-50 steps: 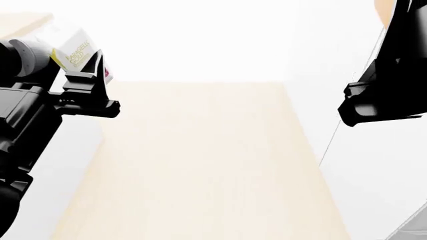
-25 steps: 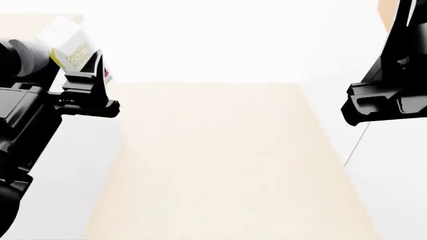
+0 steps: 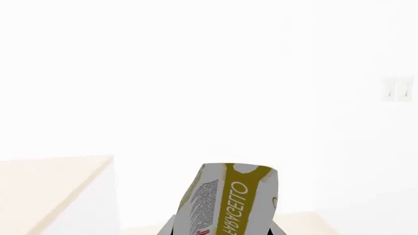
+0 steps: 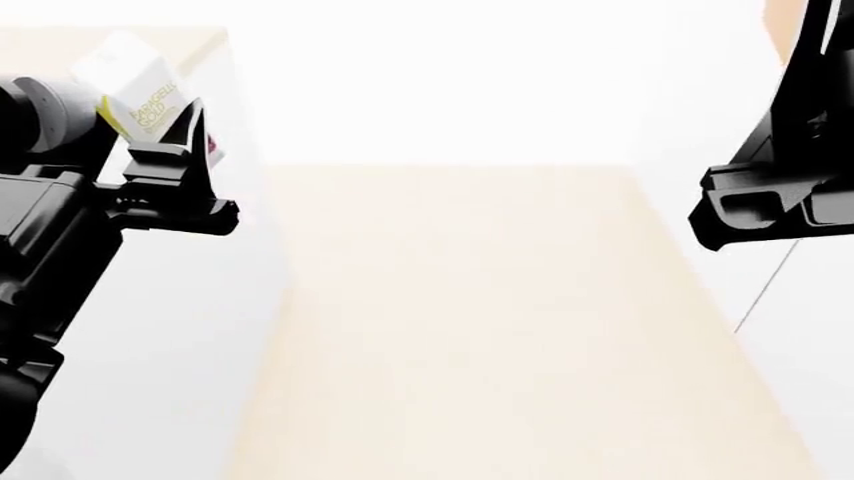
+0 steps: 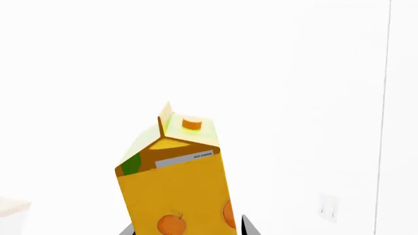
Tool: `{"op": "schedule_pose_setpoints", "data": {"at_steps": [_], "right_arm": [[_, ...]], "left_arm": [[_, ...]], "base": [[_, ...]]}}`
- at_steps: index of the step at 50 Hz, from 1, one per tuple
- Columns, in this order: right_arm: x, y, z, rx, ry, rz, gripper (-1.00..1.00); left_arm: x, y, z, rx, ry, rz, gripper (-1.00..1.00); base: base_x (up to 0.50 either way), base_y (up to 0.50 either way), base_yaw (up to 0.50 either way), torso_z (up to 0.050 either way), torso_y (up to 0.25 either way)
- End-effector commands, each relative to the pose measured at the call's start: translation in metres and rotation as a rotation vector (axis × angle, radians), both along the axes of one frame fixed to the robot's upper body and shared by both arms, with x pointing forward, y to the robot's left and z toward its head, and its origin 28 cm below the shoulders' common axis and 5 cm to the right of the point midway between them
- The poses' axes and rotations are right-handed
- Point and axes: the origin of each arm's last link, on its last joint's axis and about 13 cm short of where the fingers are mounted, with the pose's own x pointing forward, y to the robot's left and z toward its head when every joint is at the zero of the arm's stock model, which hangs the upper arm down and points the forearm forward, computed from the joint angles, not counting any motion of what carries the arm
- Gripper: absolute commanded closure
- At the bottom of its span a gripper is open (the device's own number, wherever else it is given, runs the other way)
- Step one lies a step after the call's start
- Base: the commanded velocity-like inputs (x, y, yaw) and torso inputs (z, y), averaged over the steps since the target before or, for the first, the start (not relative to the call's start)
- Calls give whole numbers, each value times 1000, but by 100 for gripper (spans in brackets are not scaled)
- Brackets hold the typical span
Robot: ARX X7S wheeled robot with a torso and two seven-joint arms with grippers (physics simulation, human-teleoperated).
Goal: Move the drinks to the dining counter.
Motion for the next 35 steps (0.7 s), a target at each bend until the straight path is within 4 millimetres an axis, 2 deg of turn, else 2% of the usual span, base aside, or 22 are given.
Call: {"op": "schedule_pose_setpoints", "data": {"at_steps": [1,35], "right_arm": [[-4,-2,5,0,-71,-11,100],[-3,-1,4,5,-66,-10,100]], "left_arm": [[-1,1,3,-11,-18,11,100],[0,1,2,-14,-17,11,100]], "base": [[-2,500,0,0,0],[-2,500,0,1,2]]}}
